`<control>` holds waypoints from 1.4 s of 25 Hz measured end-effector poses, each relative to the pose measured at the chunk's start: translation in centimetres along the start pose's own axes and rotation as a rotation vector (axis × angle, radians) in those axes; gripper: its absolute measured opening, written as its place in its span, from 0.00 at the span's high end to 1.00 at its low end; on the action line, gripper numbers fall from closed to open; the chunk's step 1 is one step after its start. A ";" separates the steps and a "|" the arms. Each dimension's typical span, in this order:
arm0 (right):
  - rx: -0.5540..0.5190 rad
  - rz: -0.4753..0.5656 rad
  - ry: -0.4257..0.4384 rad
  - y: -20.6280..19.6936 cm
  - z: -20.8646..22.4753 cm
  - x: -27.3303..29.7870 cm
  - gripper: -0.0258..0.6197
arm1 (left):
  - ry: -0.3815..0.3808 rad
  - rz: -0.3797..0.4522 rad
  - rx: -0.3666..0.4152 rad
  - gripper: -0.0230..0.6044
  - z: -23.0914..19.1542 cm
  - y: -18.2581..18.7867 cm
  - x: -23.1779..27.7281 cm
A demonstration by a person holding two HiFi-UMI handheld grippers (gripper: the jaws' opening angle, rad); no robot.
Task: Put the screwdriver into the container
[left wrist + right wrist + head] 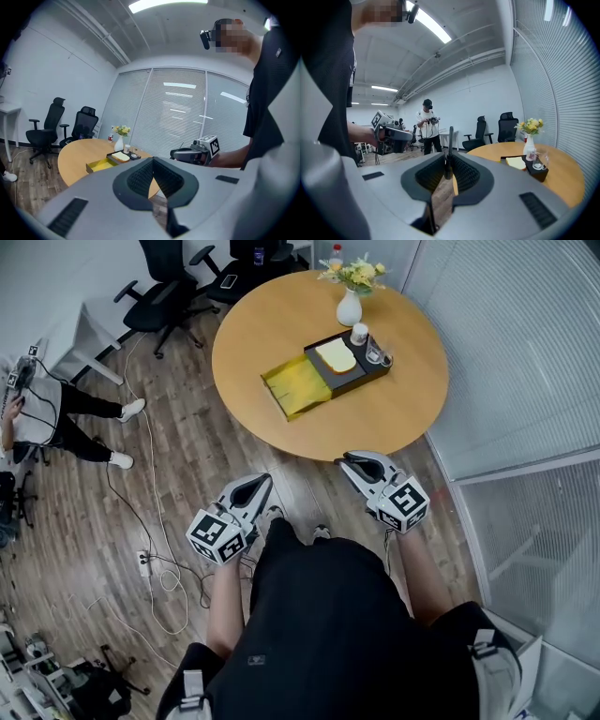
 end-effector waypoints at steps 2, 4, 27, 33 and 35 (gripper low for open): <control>0.003 -0.006 -0.006 -0.1 0.3 0.7 0.88 | -0.009 0.000 -0.004 0.96 -0.9 0.1 0.4; 0.014 -0.011 -0.021 -0.3 0.8 1.3 0.88 | -0.021 -0.005 -0.011 0.96 -2.0 0.0 0.8; 0.039 -0.054 -0.200 2.1 3.7 11.2 0.88 | -0.211 -0.055 0.006 0.96 -17.1 5.1 5.8; 0.038 -0.068 -0.252 2.7 4.0 13.3 0.88 | -0.274 -0.060 0.011 0.96 -20.4 6.3 7.3; 0.043 -0.070 -0.268 2.9 4.1 14.0 0.88 | -0.296 -0.065 0.014 0.96 -21.3 6.7 7.7</control>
Point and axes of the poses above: the fingertips, and each gripper's own axes: x forward along the fingers, z to its right, y out of its top, the point moved 10 cm from there along -x, backward along the fingers, and after that the axes turned 4 degrees about -y, right-handed, at the moved point
